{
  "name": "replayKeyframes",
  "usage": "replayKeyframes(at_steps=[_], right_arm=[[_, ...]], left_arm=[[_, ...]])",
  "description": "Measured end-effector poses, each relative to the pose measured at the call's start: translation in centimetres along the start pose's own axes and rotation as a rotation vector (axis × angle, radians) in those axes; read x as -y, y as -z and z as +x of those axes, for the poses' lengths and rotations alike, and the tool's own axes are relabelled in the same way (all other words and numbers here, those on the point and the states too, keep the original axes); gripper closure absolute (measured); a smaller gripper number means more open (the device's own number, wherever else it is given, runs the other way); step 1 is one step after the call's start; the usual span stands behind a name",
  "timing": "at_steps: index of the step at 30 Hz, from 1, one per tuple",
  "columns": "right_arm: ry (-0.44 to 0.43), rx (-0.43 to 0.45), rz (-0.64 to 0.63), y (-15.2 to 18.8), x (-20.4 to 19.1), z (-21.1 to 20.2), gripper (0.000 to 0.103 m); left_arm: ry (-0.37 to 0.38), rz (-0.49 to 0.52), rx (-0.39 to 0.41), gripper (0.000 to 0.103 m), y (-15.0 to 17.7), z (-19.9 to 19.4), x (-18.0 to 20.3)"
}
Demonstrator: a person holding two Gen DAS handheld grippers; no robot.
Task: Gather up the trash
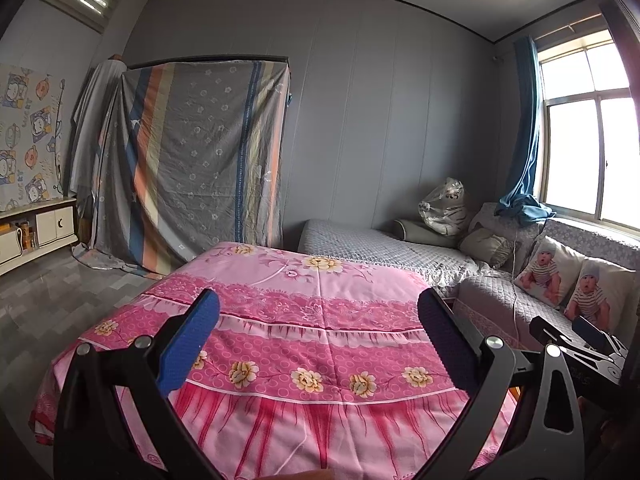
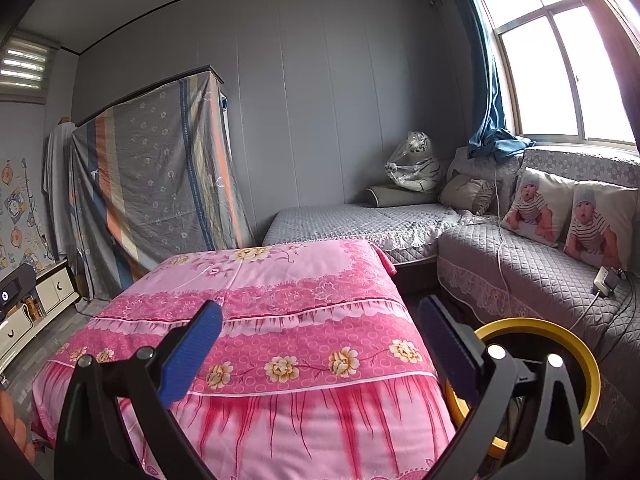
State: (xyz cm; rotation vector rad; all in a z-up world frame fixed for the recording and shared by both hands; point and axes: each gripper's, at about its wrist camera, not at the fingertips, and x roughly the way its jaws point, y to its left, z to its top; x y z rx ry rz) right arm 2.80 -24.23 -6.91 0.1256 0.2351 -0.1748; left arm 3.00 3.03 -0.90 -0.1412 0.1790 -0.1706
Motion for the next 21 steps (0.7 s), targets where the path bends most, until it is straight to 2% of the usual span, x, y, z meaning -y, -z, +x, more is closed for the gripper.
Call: replayKeyframes(at_steps=[21], right_arm=[[0.000,-0.026,0.014,0.27,0.28,0.34,0.008]], left_arm=[[0.013,0.002,-0.009,0.008,0.28,0.06,-0.02]])
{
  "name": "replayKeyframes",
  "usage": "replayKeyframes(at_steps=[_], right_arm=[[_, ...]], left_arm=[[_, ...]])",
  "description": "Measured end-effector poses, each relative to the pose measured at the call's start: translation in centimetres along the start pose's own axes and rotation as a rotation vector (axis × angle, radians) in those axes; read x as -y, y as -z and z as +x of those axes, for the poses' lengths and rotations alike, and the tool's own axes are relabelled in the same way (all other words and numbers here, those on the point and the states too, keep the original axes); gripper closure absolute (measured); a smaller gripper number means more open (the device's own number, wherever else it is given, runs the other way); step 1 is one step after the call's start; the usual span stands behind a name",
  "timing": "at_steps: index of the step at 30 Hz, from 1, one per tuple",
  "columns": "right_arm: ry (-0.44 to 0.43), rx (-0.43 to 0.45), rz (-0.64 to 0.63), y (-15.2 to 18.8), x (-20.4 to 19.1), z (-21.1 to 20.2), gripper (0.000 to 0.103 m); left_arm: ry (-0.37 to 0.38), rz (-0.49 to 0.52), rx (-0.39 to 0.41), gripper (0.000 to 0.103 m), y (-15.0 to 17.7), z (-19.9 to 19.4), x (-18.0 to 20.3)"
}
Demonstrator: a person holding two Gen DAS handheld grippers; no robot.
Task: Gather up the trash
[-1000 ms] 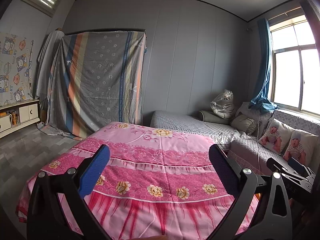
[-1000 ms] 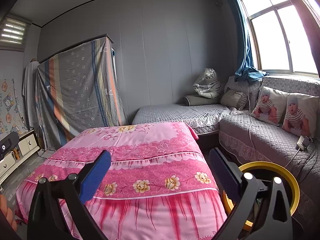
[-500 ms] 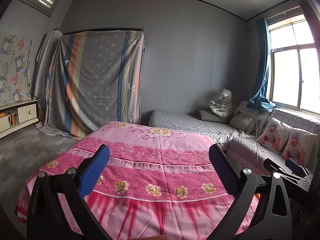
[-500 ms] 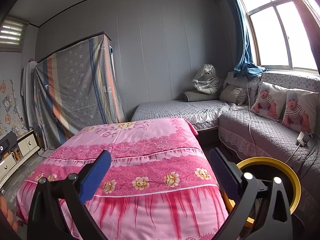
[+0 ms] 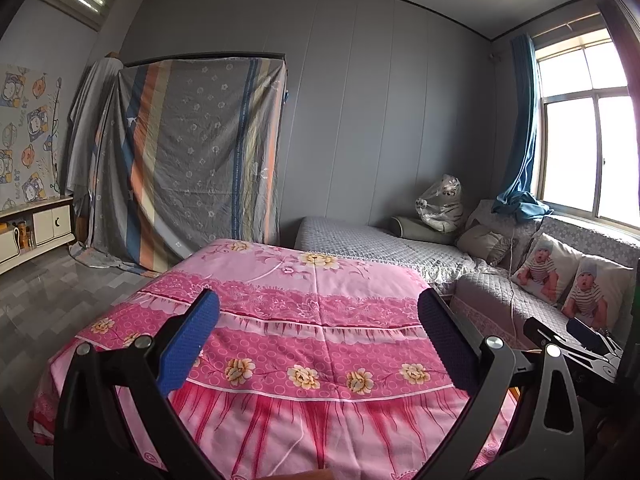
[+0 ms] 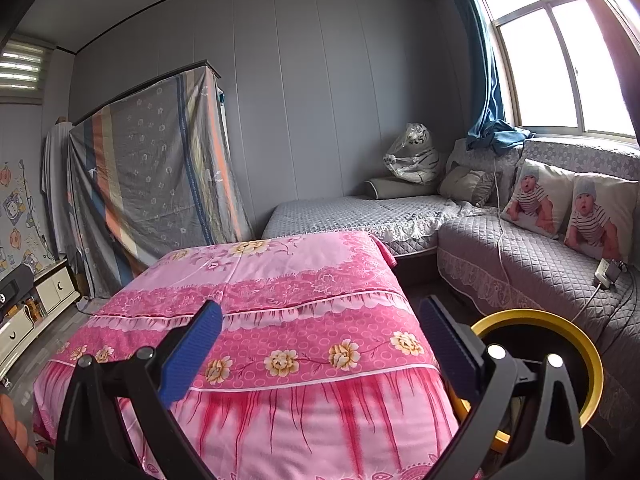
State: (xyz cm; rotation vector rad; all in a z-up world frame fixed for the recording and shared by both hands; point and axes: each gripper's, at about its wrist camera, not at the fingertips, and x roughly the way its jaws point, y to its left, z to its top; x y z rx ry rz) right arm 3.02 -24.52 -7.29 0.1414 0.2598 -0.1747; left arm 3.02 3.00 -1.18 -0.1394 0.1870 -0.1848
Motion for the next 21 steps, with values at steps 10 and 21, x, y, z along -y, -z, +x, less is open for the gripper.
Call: replayKeyframes(at_steps=[10,21], right_arm=[[0.001,-0.010,0.005,0.06,0.25,0.11,0.008],[0.007,-0.015,0.012,0.12,0.20,0.32,0.008]], left_arm=[[0.005,0.002,-0.005,0.008,0.08,0.11,-0.05],[0.009,-0.001,-0.013,0.008,0.06,0.27,-0.07]])
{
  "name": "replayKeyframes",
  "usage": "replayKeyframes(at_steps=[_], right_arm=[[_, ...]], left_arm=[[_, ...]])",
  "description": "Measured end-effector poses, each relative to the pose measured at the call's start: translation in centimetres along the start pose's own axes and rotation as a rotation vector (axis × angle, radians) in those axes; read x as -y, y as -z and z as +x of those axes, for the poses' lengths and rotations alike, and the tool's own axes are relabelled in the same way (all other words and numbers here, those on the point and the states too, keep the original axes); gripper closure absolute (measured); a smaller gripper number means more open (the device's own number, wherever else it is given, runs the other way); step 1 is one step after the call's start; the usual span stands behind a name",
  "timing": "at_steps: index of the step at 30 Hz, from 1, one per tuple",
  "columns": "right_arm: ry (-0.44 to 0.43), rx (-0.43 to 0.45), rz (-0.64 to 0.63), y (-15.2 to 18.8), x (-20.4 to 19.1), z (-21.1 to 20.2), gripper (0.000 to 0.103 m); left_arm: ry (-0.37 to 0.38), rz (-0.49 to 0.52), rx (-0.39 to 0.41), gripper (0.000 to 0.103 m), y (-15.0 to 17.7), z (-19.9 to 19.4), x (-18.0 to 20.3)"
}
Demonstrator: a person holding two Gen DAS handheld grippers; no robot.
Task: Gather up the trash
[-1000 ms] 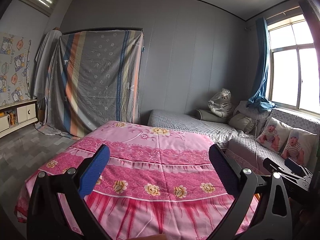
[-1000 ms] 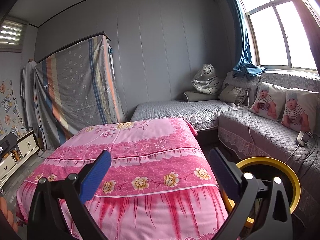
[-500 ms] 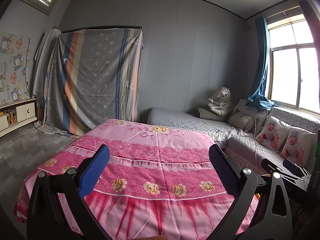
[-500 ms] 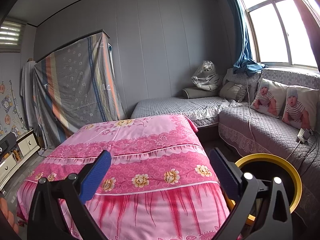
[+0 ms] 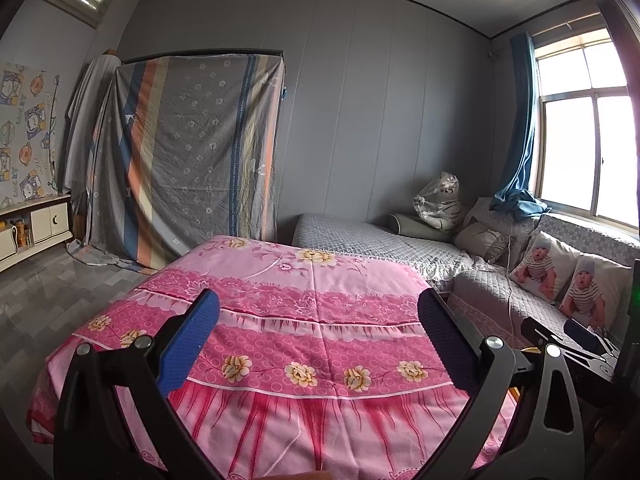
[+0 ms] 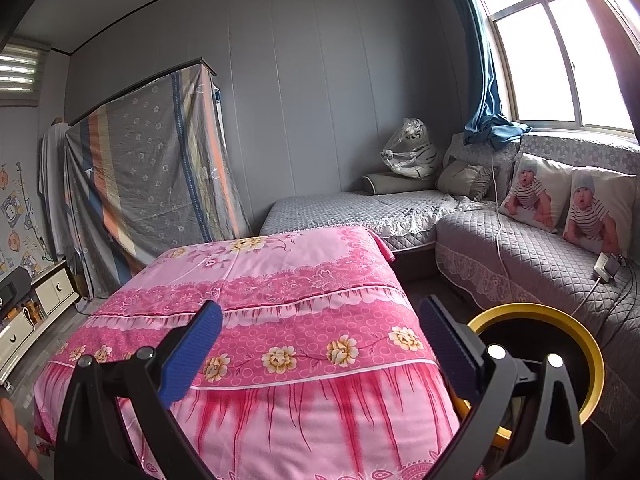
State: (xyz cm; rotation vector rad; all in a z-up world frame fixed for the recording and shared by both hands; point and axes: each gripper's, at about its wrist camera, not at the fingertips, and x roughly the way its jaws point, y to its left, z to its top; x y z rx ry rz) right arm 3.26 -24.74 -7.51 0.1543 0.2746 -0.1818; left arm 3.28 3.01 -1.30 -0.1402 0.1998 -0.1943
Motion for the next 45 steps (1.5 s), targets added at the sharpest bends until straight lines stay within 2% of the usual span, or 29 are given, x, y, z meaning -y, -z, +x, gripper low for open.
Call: replayKeyframes(at_steps=[45], right_arm=[[-0.002,-0.026,0.010,0.69,-0.05,0.44,0.008]], left_arm=[[0.020,-0.002,-0.022,0.008,0.42,0.57,0.27]])
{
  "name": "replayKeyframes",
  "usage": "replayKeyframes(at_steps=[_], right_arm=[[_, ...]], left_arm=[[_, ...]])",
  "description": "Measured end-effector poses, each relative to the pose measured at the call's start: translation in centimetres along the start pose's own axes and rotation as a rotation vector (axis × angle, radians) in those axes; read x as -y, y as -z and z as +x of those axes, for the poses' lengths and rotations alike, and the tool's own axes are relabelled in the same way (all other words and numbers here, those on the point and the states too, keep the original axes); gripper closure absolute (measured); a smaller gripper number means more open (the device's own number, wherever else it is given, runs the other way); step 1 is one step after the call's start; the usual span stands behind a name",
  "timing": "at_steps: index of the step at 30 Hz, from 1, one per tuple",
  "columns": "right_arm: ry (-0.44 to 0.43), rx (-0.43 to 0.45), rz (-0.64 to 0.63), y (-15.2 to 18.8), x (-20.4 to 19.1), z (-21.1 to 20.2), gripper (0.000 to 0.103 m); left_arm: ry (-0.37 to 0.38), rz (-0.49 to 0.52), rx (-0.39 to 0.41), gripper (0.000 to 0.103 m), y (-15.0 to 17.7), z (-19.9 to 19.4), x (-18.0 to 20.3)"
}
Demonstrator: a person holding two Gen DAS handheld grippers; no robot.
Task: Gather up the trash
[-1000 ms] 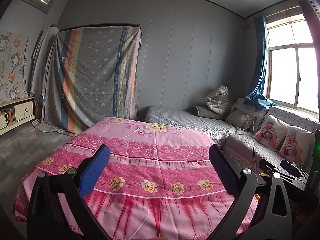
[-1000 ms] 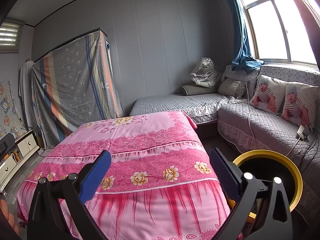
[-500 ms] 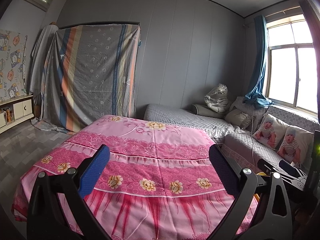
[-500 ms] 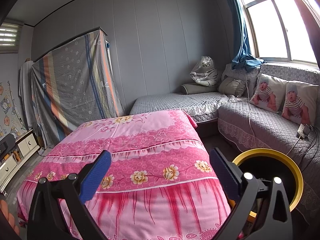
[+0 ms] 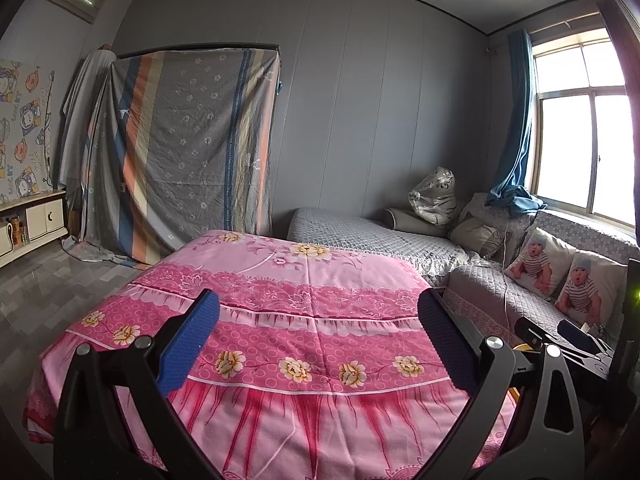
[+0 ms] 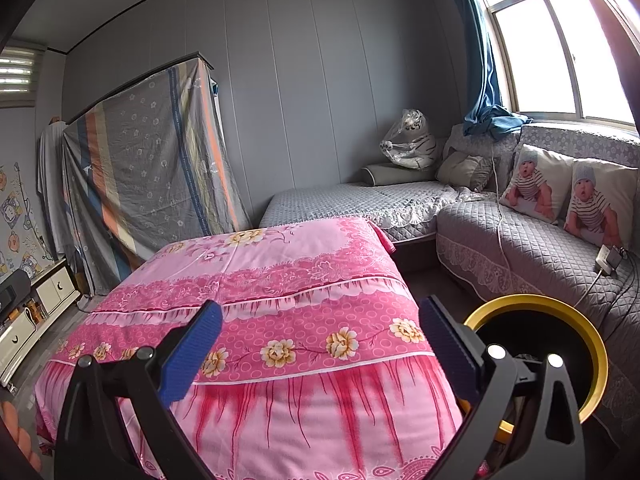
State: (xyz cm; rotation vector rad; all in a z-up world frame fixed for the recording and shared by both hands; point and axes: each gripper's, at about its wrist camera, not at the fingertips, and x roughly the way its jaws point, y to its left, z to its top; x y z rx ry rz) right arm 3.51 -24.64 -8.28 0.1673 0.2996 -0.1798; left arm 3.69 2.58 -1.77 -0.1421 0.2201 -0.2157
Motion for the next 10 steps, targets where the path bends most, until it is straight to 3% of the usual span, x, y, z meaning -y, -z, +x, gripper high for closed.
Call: replayKeyframes(at_steps=[10], right_arm=[[0.000,-0.004,0.003,0.05,0.14,0.08,0.008]], left_arm=[[0.002,-0.009,-0.015,0.008,-0.16,0.21,0.06]])
